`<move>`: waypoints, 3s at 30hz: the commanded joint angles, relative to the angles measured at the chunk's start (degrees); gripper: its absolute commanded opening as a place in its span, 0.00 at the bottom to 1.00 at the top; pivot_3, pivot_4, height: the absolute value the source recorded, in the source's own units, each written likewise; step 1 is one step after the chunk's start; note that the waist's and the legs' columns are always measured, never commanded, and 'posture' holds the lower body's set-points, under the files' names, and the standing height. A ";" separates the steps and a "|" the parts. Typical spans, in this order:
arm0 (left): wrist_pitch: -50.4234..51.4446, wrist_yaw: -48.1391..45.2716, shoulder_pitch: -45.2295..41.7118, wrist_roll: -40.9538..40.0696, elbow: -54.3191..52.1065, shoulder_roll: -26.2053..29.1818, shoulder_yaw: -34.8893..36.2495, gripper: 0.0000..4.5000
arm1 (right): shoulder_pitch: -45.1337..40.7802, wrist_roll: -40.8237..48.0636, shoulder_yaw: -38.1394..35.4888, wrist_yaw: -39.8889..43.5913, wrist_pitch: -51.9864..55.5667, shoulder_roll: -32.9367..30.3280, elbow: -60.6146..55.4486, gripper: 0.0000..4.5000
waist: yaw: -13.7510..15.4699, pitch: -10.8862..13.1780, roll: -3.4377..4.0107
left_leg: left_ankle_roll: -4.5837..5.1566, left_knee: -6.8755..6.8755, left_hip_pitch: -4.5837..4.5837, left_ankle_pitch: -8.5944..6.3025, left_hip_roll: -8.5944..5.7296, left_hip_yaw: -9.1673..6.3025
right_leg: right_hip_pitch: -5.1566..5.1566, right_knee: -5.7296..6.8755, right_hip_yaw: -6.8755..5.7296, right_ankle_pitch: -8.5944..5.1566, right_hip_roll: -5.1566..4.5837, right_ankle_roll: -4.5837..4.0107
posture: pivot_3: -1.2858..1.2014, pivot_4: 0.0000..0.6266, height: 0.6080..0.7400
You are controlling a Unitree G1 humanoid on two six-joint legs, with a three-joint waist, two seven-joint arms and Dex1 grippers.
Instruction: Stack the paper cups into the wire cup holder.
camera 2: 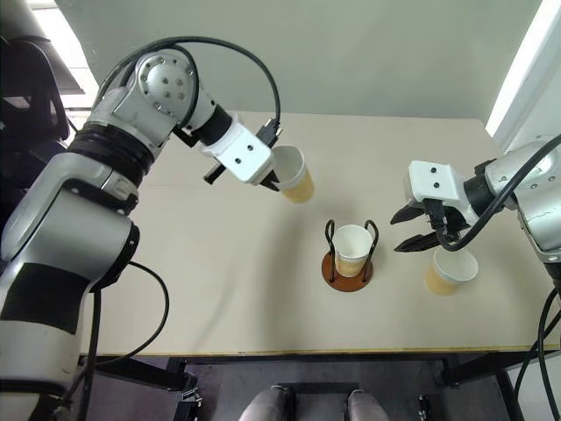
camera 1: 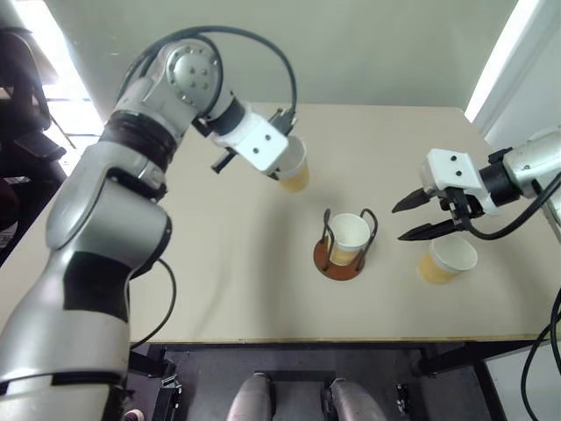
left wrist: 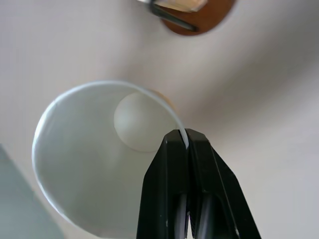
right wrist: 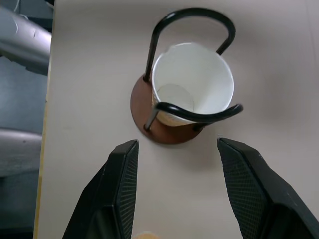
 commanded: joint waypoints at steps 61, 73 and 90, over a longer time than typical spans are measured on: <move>1.32 -1.97 0.05 -15.04 -8.65 -11.96 -11.40 0.00 | 3.49 1.83 -4.33 1.22 3.05 -5.79 -5.52 0.57 | 0.58 0.04 0.15 | 0.57 1.86 0.05 -0.82 -0.02 0.22 | 0.82 0.08 0.21 0.09 -0.04 0.85 | 0.52 0.24 1.00; 0.21 -1.97 0.41 -12.45 -8.07 -11.08 -12.26 0.00 | 2.30 1.90 -4.01 0.86 3.82 -4.70 -5.26 0.57 | 0.59 0.04 0.15 | 0.57 1.84 0.04 -0.83 -0.02 0.21 | 0.82 0.04 0.22 0.09 -0.05 0.85 | 0.52 0.24 1.00; 5.27 -1.97 0.42 -18.71 -10.90 -10.57 -13.20 0.90 | 2.21 1.44 -3.96 0.66 3.56 -4.61 -4.66 0.57 | 0.59 0.04 0.15 | 0.56 1.82 0.04 -0.83 -0.02 0.22 | 0.82 0.04 0.22 0.08 -0.05 0.84 | 0.52 0.24 1.00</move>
